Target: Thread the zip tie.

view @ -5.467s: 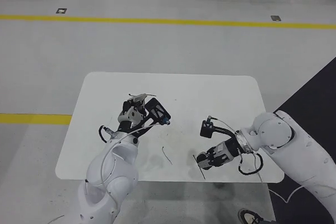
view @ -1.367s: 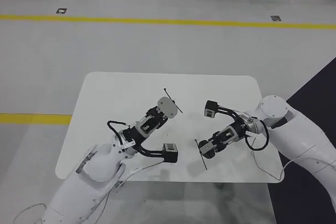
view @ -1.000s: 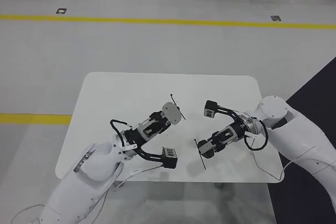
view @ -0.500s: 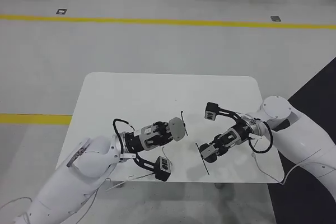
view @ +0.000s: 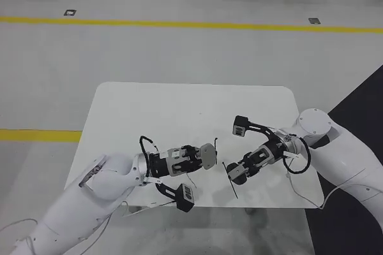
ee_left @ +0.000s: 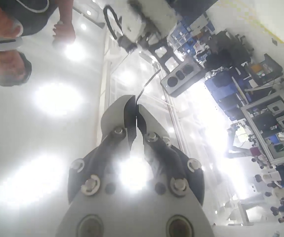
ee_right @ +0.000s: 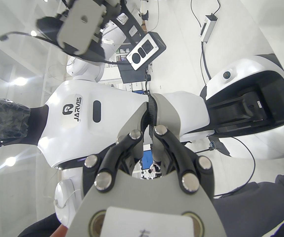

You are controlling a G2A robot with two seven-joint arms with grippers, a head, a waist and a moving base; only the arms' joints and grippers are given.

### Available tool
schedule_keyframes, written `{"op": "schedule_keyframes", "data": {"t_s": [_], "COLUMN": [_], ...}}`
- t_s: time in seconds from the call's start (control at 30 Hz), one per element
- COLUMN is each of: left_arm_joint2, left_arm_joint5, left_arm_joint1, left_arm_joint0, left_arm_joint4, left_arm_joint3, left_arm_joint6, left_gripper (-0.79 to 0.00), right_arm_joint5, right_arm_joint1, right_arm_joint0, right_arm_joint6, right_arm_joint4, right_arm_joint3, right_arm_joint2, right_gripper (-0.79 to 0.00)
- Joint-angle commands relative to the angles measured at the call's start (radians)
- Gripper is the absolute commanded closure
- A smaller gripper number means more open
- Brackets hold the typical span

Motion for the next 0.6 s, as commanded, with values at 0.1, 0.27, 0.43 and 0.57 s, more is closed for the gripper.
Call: {"op": "schedule_keyframes", "data": {"t_s": [0.1, 0.27, 0.43, 0.57], "left_arm_joint2": [0.002, 0.020, 0.053, 0.077], "left_arm_joint5": [0.004, 0.031, 0.006, -0.003], "left_arm_joint1": [-0.001, -0.012, -0.030, -0.037], "left_arm_joint0": [-0.001, -0.019, -0.058, -0.096], "left_arm_joint4": [0.000, 0.000, 0.000, 0.000], "left_arm_joint3": [-0.003, -0.018, 0.008, 0.047], "left_arm_joint6": [0.006, -0.022, -0.028, -0.023], "left_gripper": [0.000, 0.000, 0.000, 0.000], "right_arm_joint5": [0.000, 0.000, 0.000, 0.000], "right_arm_joint1": [0.000, 0.000, 0.000, 0.000], "right_arm_joint0": [0.000, 0.000, 0.000, 0.000], "right_arm_joint6": [0.000, 0.000, 0.000, 0.000], "right_arm_joint4": [0.000, 0.000, 0.000, 0.000], "right_arm_joint3": [0.000, 0.000, 0.000, 0.000], "right_arm_joint2": [0.000, 0.000, 0.000, 0.000], "right_gripper": [0.000, 0.000, 0.000, 0.000]}}
